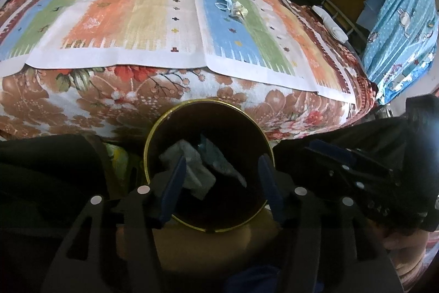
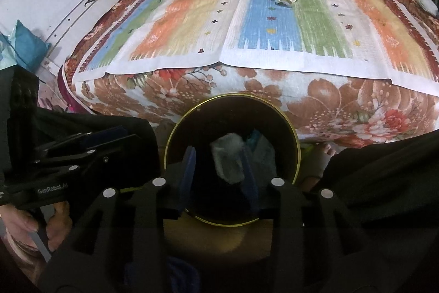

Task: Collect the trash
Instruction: 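Open both grippers over the bin to drop the bag and packet, then move both tools back toward the eye-drop box and blue mask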

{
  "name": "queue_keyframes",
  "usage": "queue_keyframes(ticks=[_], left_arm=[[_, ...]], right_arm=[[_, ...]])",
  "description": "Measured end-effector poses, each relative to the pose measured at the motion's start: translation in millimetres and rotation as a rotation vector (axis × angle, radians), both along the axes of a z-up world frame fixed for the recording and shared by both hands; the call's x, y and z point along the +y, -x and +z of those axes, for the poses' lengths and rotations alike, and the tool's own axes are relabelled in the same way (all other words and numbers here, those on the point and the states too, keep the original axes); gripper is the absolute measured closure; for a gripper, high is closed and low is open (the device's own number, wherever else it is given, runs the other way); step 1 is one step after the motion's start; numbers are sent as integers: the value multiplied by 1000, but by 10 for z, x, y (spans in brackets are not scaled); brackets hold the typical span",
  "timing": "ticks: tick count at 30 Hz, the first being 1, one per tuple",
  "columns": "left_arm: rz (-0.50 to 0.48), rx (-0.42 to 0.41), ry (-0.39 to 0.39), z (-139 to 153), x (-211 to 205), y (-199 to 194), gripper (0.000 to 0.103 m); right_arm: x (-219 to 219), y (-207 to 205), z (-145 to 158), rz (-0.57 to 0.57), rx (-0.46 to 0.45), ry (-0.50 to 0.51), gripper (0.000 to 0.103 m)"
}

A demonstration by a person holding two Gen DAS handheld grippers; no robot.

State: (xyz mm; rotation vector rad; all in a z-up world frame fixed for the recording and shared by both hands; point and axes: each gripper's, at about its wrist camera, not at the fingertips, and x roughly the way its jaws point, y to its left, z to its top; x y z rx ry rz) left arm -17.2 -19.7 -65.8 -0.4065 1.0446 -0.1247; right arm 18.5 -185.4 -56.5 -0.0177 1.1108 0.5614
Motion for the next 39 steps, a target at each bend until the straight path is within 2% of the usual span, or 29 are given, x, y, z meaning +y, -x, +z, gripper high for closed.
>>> queue_keyframes(ticks=[6,8,11,13,23,25,27,29,32,35,39], left_arm=[[53,-47,-33,217,162,-153,43],[51,-65,-45,307,199,-208,39],[38,-74,-77,393,217,-287,37],[38,-85,-120,474,242,-364,36],[35,-114,-216,689,365,-664,25],[49,-119,-221,731,424,-723,23],[59,-120,-208,762,503,-786,20],[63,-121,-209,782,532,-831,15],[72,-135,-241,822,562,-925,7],[90,-143,-271,871,618,-1081,6],[126,-138,-257,912,752,-1258,6]], right_arm=[[49,-55,23,0,-33,20,59],[63,-105,37,3,-31,11,59],[77,-199,60,8,-24,-8,58],[110,-269,109,15,-42,-4,56],[198,-741,368,12,-116,28,42],[178,-818,428,-2,-131,35,41],[152,-892,515,-16,-166,48,34],[137,-981,572,-27,-178,55,32],[136,-1124,611,-32,-185,70,31],[162,-1272,636,-20,-176,63,27],[265,-1453,697,1,-208,94,20]])
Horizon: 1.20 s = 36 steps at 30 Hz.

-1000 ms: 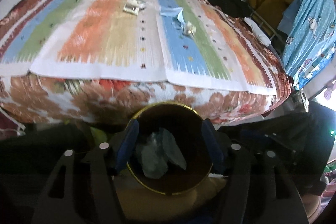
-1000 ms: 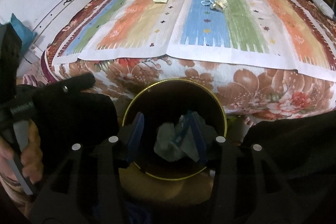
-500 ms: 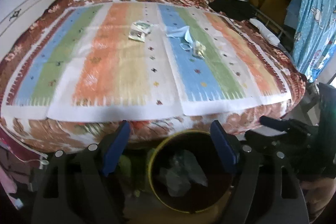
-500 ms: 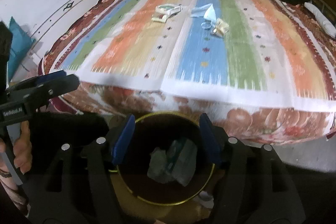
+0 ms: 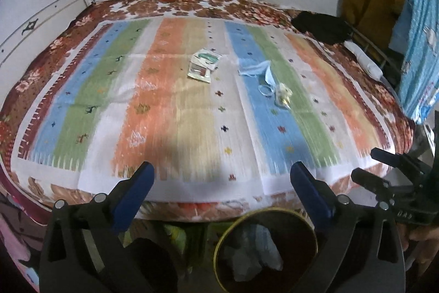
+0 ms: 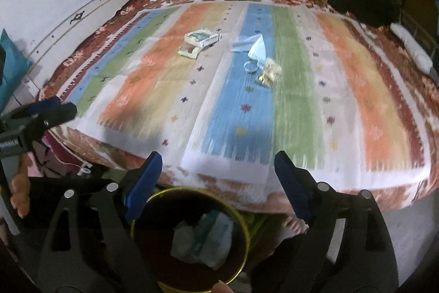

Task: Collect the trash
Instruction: 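Move both tools back toward the eye-drop box and blue mask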

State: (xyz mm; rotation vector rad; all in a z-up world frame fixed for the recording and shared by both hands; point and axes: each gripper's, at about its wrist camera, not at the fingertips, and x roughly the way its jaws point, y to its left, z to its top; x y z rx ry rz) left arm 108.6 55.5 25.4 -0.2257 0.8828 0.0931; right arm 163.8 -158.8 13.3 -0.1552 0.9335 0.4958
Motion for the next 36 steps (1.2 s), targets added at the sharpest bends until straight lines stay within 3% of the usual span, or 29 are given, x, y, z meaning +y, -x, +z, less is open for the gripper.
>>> queue_keyframes(ticks=[5,11,36], left_arm=[[28,28,-10,-30,106,-238,6],[67,5,-91,-14,161,-511,6],[-73,0,-198,-325,243,-1927,6]], right_arm=[[128,-287,63,-4,-29,6,12],[204,-581,55,-22,-31,-5,9],[461,-2092,-393,-110,-30,19,9]])
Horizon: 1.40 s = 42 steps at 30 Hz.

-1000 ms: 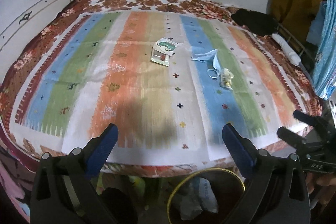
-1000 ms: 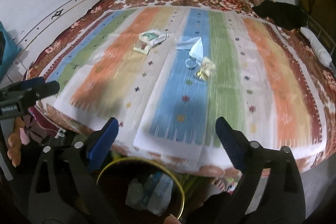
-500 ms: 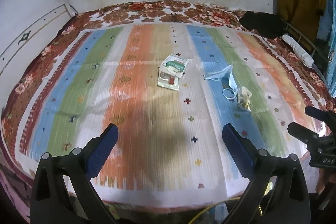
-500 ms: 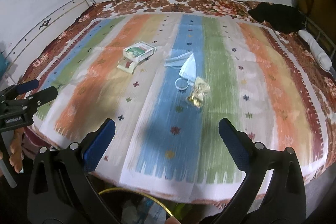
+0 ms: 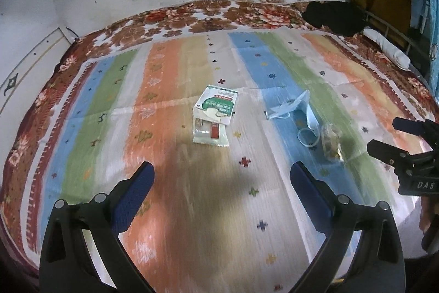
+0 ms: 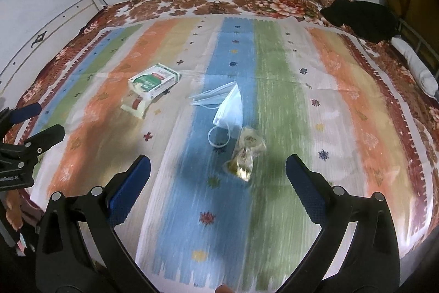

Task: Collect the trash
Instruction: 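Move both tools back toward the eye-drop box and blue mask, then grasp the green eye-drop box with the left gripper while the right grasps the blue mask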

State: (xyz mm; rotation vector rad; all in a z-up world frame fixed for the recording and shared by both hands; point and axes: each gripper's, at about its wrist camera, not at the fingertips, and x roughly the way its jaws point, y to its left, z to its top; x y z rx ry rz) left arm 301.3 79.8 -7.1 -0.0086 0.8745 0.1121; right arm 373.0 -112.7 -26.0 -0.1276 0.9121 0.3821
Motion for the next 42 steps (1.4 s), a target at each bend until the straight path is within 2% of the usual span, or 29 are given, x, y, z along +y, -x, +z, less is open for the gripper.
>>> queue_keyframes(ticks=[6,15,18,22,24,26,29,33,37,40,41,42], left_arm=[[8,34,-13,-225,114,-348,6],[12,88,30,-482,274,-885,6],[11,108,22,-606,320,-1014,6],[12,111,19,-648,389,-1154,6],[20,128,22,-661,400,-1237,6],[-1,123,35,-654,372,-1297,6],[-26,144,9,-752,287,-1417,6],[-7,168,-38,-937,265,-1573,6],[35,186,-23,-1033,344,-1704,6],[16,167,-32,-1059,323,-1748,6],[10,167,-38,-1069,314,-1760,7],[1,177,-37,-1087,302,-1779,10]], right_arm=[[122,-332,-186,-8,25,5,9],[219,-665,-465,-12,89,11,10],[244,-790,-518,-13,104,7,10],[289,-969,-624,-13,127,3,10],[321,-1038,-653,-9,111,21,10],[341,-1109,-684,-6,103,22,10],[344,-1205,-758,-10,122,-9,11],[364,-1285,-873,-6,135,0,16],[358,-1358,-990,6,146,17,24],[400,-1373,-1034,26,142,44,34],[426,-1380,-1040,37,146,51,39],[452,-1387,-1046,45,149,64,49]])
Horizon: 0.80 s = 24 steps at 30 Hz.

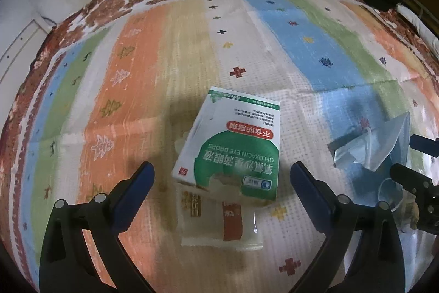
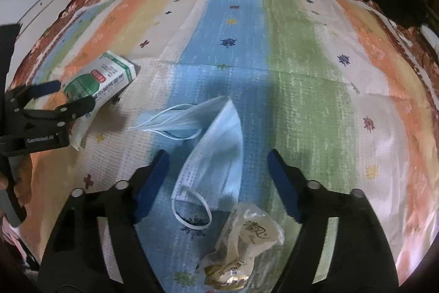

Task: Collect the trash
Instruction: 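Grasp the green eye-drop box with the left gripper while the right grasps the blue mask, then lift the eye-drop box and blue mask and carry both over the bin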

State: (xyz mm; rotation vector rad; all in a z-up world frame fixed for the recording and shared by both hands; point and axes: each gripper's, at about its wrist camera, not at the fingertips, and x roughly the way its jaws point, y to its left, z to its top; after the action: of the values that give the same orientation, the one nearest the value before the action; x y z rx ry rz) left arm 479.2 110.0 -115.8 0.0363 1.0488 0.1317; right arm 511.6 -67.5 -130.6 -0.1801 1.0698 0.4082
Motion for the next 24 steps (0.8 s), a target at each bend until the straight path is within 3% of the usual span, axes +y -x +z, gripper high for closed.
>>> queue_keyframes(ticks=[2,4,6,9,14,24], left_arm=[[-7,18,13,-30,4,-32,27],[-5,8,23,-21,15,-21,29],[3,4,19,-22,11,7,29],[29,-35,4,26,35,66,30],[69,-57,38,140,134,145,31],[61,6,16,397,7,549,31]], right_arm=[[44,-20,-19,6,6,20,62],[76,-38,-22,11,0,23,71],[79,-52,-29,4,-5,39,88],[38,-43,-7,-19,-29,43,100],[16,9,138,-23,-87,36,101],[17,313,640,-14,-145,42,101]])
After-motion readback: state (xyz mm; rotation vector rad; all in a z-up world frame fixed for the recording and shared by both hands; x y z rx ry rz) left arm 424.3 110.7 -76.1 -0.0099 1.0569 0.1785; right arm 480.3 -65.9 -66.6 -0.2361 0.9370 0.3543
